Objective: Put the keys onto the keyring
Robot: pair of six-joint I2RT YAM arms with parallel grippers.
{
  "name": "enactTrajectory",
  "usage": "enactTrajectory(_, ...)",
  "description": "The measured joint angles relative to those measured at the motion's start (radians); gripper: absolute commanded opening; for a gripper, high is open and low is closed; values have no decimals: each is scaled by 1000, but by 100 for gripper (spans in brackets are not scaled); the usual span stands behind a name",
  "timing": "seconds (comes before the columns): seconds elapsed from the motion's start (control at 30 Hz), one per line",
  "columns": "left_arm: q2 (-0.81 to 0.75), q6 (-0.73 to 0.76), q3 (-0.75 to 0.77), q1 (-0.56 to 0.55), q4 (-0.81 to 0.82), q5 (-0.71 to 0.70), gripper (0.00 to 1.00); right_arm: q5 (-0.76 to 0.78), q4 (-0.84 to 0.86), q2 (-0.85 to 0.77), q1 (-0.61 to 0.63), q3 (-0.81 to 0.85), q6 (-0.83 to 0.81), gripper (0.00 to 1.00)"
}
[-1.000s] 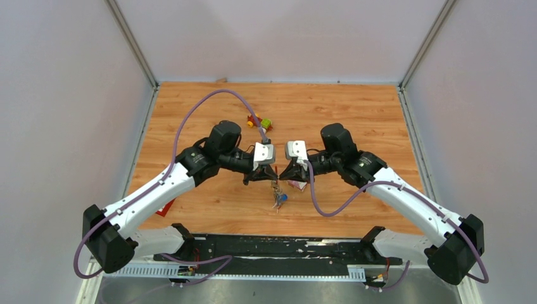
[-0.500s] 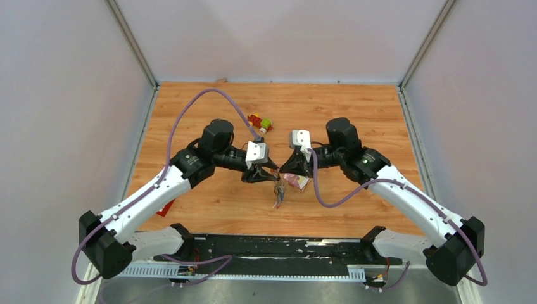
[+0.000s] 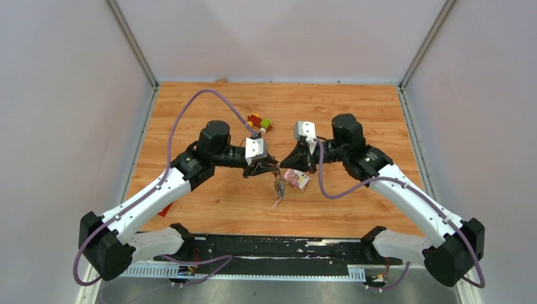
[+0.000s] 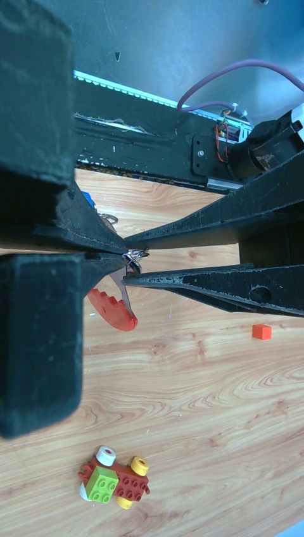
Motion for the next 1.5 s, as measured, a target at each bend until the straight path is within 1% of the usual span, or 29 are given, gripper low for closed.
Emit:
enactTrajectory(0.17,0,-24,-9,1,34,-17,20,-8,12,0,-4,-1,12,0)
enactTrajectory(0.3,0,-37,-9,4,44,-25,16,-8,26,0,-7,-2,12,0)
enactTrajectory(0.43,0,-41,-15,4,48,-31,7,-6,42,-1,-8,-13,10,0)
enactTrajectory(0.5,0,-43,-21,4,49,-34,5,-4,43,-2,-8,-16,7,0)
enactTrajectory(0.57,0,-43,-22,4,48,-36,5,0,46,-2,-8,-21,3,0)
enactTrajectory(0.6,0,-43,-23,4,47,-39,6,3,46,-2,-8,-23,-1,0)
enactTrajectory(0.67,0,-43,-24,4,45,-41,12,6,49,-2,-8,-26,-9,0)
enactTrajectory(0.8,0,-39,-24,4,42,-46,29,8,53,-2,-8,-31,-18,0)
enactTrajectory(0.87,-5,-35,-24,4,41,-43,32,14,51,-2,-8,-32,-24,0)
enactTrajectory(1.03,-32,-13,-24,4,22,-38,32,32,44,-2,-8,-45,-35,0)
enactTrajectory(1.1,-36,-7,-24,4,19,-31,34,37,44,-2,-8,-46,-35,0)
enactTrajectory(1.5,-12,-1,-24,4,20,-21,34,31,44,-2,-8,-47,-35,0)
